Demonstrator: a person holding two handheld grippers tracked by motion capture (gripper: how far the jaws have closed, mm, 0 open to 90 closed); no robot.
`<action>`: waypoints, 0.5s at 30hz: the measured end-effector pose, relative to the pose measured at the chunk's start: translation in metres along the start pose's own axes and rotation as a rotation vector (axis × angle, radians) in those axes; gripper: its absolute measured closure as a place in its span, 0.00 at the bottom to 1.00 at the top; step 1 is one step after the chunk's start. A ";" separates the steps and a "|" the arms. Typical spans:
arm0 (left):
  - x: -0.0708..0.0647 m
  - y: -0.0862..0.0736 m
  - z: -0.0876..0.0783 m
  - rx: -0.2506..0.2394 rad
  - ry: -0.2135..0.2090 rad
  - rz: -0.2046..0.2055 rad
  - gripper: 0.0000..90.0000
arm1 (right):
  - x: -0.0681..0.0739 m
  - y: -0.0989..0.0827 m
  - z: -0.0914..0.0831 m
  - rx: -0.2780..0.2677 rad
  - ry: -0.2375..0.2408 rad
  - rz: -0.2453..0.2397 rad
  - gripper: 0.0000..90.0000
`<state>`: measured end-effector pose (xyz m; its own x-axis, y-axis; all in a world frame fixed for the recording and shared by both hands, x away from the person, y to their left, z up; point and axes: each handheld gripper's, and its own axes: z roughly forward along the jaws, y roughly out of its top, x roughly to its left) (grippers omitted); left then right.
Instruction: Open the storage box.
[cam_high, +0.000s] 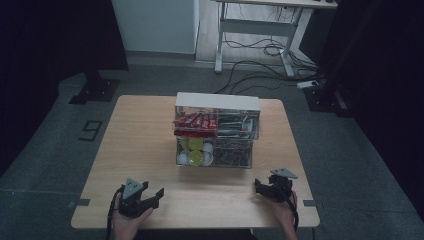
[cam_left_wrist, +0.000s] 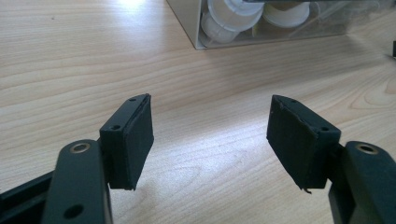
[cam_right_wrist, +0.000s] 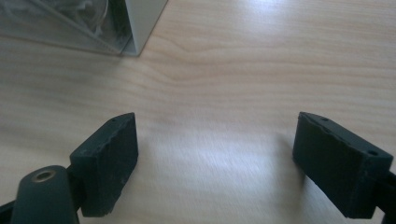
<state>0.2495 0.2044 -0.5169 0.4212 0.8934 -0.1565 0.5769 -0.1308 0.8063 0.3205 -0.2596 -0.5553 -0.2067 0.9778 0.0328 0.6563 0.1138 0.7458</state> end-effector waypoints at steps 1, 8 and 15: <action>0.000 0.000 0.000 0.003 -0.001 0.002 0.35 | -0.002 -0.001 -0.002 -0.001 0.000 0.011 0.16; -0.001 0.000 0.002 0.006 -0.019 -0.001 0.36 | -0.007 -0.002 -0.004 -0.015 -0.018 0.035 0.24; -0.003 -0.001 0.005 0.018 -0.028 0.004 0.35 | -0.014 -0.004 -0.007 -0.044 0.009 0.091 0.35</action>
<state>0.2512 0.1997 -0.5206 0.4427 0.8806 -0.1688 0.5876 -0.1428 0.7964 0.3162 -0.2745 -0.5541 -0.1542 0.9822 0.1071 0.6404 0.0168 0.7679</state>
